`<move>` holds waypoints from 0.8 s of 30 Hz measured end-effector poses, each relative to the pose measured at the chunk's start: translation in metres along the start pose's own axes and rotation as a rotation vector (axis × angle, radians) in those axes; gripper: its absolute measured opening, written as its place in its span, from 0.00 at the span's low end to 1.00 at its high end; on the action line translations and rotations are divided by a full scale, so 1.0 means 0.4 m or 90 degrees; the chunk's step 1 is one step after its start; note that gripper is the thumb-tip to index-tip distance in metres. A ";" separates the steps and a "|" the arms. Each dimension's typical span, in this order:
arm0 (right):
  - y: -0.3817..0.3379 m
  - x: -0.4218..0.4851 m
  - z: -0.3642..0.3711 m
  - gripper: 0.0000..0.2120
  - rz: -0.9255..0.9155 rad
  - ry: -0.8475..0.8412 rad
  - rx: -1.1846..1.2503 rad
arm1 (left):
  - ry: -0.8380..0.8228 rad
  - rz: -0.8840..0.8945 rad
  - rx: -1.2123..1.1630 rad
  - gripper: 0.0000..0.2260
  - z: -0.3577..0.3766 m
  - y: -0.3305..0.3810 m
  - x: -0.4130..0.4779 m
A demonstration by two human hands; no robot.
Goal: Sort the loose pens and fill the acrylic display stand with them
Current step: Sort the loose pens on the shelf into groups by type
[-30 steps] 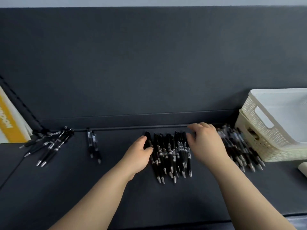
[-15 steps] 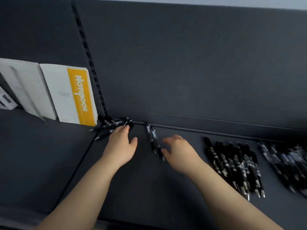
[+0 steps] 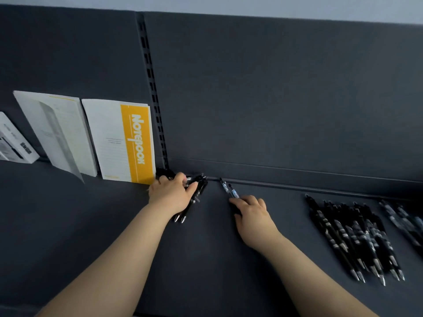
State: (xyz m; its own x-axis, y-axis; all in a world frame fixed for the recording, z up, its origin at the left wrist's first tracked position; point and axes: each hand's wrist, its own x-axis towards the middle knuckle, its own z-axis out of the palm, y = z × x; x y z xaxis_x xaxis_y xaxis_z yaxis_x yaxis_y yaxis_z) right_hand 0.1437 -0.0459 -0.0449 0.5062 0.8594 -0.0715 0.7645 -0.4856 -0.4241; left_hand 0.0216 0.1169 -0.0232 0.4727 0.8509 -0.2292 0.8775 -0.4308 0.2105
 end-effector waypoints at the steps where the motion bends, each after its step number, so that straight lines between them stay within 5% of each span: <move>1: -0.001 -0.001 -0.002 0.22 0.005 -0.003 0.012 | -0.005 0.009 0.007 0.19 -0.002 0.000 -0.004; 5: -0.010 -0.006 -0.009 0.21 0.035 -0.025 0.038 | -0.006 0.098 -0.007 0.07 -0.001 -0.008 -0.035; 12: -0.034 -0.004 -0.007 0.24 0.097 -0.019 0.057 | -0.071 0.163 0.007 0.41 0.018 0.011 -0.073; 21: -0.008 -0.007 -0.022 0.20 0.128 -0.016 0.071 | -0.064 0.191 0.095 0.10 0.014 0.044 -0.093; 24: 0.019 -0.028 -0.038 0.13 0.119 -0.013 0.259 | -0.102 0.159 -0.122 0.10 0.007 0.047 -0.083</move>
State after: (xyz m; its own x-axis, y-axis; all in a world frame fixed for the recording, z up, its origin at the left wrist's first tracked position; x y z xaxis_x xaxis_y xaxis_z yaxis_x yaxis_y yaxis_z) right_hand 0.1498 -0.0617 -0.0334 0.6095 0.7678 -0.1973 0.4387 -0.5340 -0.7227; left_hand 0.0226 0.0796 -0.0140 0.6911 0.6615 -0.2911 0.7090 -0.5425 0.4505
